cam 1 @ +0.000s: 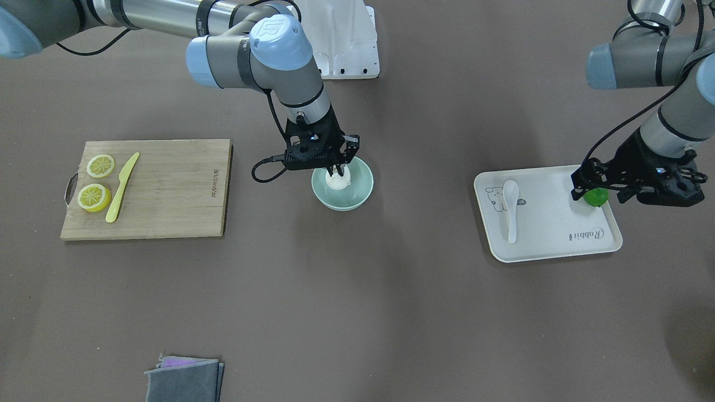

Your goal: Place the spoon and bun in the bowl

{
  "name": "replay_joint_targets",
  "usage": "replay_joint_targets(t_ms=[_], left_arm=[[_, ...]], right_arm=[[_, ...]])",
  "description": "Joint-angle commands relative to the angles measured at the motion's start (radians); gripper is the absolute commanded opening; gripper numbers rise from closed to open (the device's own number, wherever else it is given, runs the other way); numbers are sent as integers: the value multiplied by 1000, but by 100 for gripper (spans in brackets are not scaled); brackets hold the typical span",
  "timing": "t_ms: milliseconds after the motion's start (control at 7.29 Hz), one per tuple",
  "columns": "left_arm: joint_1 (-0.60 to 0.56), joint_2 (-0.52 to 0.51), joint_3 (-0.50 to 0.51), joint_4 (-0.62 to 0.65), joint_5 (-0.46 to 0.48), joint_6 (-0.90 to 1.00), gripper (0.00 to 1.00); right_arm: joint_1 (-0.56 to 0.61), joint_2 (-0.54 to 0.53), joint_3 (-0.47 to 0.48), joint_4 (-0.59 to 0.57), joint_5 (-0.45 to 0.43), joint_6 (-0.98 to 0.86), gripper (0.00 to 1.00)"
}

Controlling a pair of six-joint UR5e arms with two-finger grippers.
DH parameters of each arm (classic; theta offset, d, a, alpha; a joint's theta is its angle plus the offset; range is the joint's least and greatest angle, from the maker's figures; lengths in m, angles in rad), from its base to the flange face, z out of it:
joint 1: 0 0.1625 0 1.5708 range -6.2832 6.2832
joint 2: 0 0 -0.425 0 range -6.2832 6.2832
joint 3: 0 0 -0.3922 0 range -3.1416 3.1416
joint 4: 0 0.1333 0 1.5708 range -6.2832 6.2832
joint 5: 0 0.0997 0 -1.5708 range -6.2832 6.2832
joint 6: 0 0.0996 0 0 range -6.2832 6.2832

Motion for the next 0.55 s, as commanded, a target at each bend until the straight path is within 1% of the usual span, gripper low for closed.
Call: replay_joint_targets(t_ms=[0, 137, 275, 412], left_arm=[[56, -20, 0, -23, 2, -123, 97], [134, -29, 3, -78, 58, -229, 97], [213, -31, 17, -84, 127, -245, 91], [247, -51, 63, -87, 158, -237, 86]], right_arm=[[5, -1, 5, 0, 0, -6, 100], [22, -32, 30, 0, 10, -8, 100], [44, -95, 91, -3, 26, -23, 100], [88, -175, 160, -7, 79, -70, 100]])
